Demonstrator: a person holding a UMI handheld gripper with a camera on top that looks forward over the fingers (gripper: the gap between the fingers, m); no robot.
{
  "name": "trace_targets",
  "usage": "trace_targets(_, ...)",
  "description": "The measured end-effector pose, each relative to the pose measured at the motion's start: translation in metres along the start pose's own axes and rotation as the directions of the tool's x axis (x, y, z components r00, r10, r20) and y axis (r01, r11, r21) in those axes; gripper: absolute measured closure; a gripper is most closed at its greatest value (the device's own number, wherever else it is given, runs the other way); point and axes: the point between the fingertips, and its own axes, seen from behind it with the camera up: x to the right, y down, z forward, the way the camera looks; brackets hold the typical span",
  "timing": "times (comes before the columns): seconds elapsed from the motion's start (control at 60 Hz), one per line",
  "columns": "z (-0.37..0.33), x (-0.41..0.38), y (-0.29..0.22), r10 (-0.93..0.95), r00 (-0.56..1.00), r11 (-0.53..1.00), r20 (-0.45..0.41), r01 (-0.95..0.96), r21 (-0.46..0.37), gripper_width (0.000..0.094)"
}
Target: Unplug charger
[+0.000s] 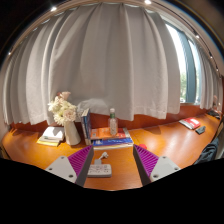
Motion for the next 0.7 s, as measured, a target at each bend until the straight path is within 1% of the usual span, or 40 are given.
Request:
trace_targets(0.05, -0.016, -0.020, 0.010, -0.002, 1.000, 1.000, 0.022, 0.003, -0.010, 0.0152)
trace_targets(0.15, -0.044, -0.060, 0.042, -0.010, 0.997, 0.998, 0.073, 0.014, -0.061, 0.0149)
trace_targets(0.25, -0.066, -0.087, 0.057, -0.018, 0.993, 0.995, 0.113, 0.029, -0.097, 0.0142)
trace_targets(0.367, -0.083, -0.110, 0.065, -0.038, 0.988, 0.994, 0.147, 0.053, -0.098, 0.0138)
trace_targets(0.7, -0.108, -0.136, 0.073, -0.055, 0.983, 0.994, 0.176, 0.071, -0.086, 0.0148)
